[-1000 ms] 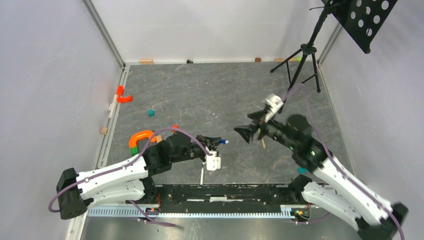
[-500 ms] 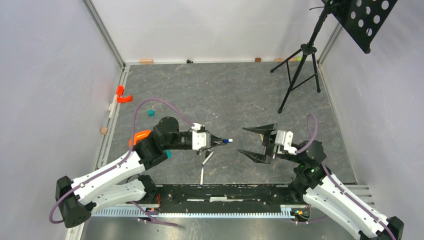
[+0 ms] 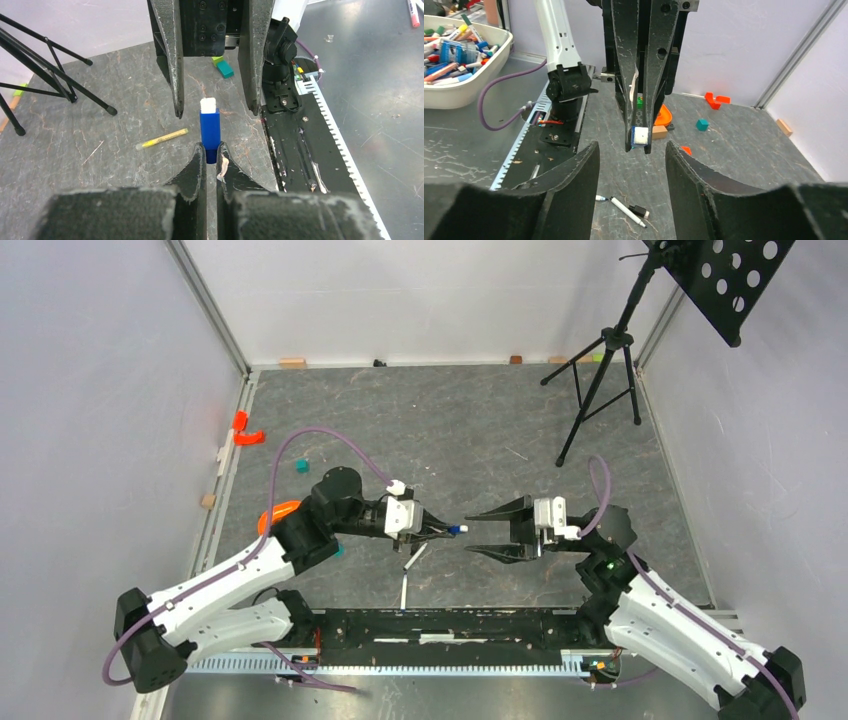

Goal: Insert the pens into the pen caps

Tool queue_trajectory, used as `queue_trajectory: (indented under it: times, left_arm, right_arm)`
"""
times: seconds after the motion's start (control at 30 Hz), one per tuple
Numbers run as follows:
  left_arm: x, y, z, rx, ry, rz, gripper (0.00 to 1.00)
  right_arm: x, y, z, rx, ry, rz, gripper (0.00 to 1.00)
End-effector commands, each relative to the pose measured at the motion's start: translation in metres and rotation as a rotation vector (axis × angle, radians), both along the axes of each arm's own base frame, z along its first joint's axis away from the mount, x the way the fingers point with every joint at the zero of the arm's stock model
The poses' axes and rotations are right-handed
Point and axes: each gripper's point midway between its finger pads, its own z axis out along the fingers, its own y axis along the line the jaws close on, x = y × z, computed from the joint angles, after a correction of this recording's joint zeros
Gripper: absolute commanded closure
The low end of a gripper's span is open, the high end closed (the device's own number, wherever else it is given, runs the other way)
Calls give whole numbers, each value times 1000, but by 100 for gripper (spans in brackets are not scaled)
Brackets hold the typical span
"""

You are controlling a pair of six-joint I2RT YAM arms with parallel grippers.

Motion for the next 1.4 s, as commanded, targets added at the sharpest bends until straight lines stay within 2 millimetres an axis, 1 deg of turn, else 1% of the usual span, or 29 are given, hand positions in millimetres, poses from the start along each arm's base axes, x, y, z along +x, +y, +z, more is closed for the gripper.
queue_trajectory:
  times: [0.0,0.07,0.23,0.4,0.53,0.57,0.73,0.83,0.93,1.0,1.07,1.2,1.27,1.37]
  left_arm:
    - [1,-2,13,-17,10,-1,98]
    - [3,-2,12,-13,12,10,98]
    - [6,-4,8,-1,18,17,98]
    - [9,-4,7,2,16,33,98]
    - [9,-4,7,4,19,34,98]
    - [9,-4,7,4,19,34,98]
    - [10,-4,6,5,14,41,98]
    - [10,-3,7,2,10,42,98]
    - [10,-1,8,-3,1,46,98]
    - [10,0,9,-7,-6,54,98]
    - [10,1,9,-8,-9,56,98]
    - [10,0,8,-5,-5,54,98]
    - [10,0,8,-3,-2,54,98]
    - [12,0,6,0,1,60,98]
  right_arm:
    - [-6,2,28,52,-49,39,48]
    - [-5,4,26,48,-43,42,54]
    - [-4,7,23,42,-26,42,64]
    - [-4,11,20,37,-13,44,65]
    - [-2,17,12,-1,3,34,65]
    - [1,19,9,-17,-15,19,65]
    - [5,21,5,-38,-20,-9,72]
    - [8,20,4,-46,-23,-24,70]
    - [15,19,3,-56,-26,-66,61]
    - [19,17,2,-63,-28,-96,59]
    - [21,16,2,-63,-29,-109,60]
    - [18,17,2,-59,-26,-91,68]
    - [17,18,3,-59,-26,-79,68]
    - [11,17,8,-48,-41,-54,62]
